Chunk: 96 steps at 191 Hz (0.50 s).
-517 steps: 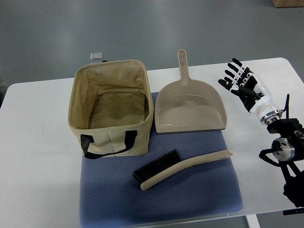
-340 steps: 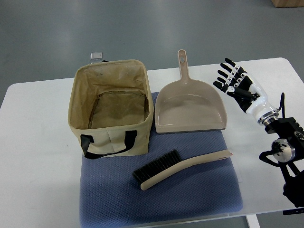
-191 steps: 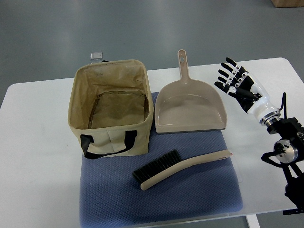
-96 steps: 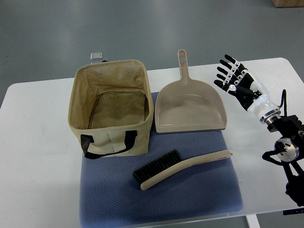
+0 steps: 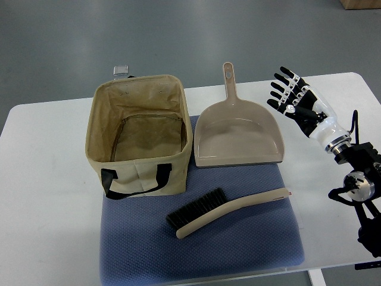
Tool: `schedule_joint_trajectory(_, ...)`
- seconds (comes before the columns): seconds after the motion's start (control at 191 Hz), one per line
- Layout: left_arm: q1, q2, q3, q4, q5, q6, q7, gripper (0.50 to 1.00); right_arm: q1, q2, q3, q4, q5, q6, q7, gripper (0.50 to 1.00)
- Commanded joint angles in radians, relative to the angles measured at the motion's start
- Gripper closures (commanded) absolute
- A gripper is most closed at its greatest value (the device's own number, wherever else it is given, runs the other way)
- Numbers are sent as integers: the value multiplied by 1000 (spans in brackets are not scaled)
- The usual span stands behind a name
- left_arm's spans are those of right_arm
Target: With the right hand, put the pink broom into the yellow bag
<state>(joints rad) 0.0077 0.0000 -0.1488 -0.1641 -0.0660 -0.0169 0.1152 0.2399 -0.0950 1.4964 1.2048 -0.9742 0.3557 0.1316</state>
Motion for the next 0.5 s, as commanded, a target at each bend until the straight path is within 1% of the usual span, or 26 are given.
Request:
schedule_joint_trajectory(0.0,0,0,0,0,0,0,0,500,1,-3,-1,2,-4,9,-1,570)
schedule_joint_trajectory(0.256,0,0,0,0,0,0,0,500,25,-71,-56,4,-23,45,-1,572)
schedule_joint_trajectory(0.34,0,0,0,0,0,0,0,500,52,-124,-120,21,-38,48,0,572)
schedule_joint_trajectory(0.496,0,0,0,0,0,0,0,500,105,-252,-263,68,-147,51,29,572)
